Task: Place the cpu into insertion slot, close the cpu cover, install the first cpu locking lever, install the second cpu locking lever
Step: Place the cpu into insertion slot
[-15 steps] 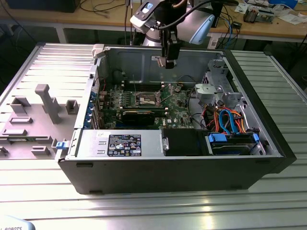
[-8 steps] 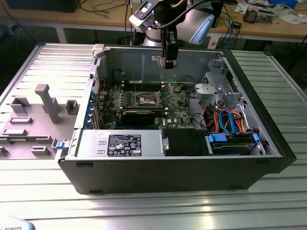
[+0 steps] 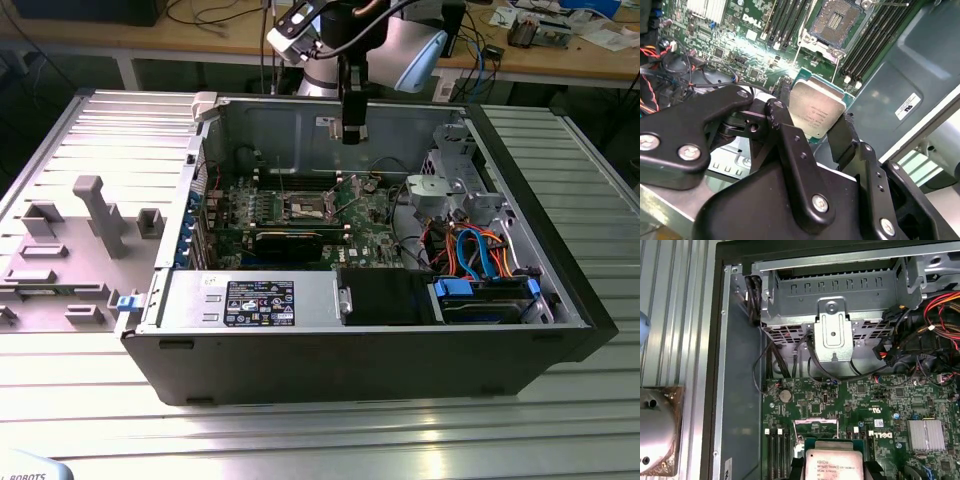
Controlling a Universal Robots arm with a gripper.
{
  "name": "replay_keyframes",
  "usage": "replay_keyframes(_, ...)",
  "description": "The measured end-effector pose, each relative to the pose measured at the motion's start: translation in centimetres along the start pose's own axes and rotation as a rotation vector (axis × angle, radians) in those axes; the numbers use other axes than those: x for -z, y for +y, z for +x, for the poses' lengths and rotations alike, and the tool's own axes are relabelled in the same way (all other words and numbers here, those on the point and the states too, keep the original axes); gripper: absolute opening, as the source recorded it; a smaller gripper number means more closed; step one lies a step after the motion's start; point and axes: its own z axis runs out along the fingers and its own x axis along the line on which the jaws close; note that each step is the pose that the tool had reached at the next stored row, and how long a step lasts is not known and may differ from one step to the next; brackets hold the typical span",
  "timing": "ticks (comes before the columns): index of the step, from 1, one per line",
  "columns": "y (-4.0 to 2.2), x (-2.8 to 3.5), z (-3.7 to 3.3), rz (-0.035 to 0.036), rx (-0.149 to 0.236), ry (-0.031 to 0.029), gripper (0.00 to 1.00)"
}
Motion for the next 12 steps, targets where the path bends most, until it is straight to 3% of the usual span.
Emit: replay_keyframes(12,0.00,0.00,0.00,-0.0002,-0.005,-0.0004,0.54)
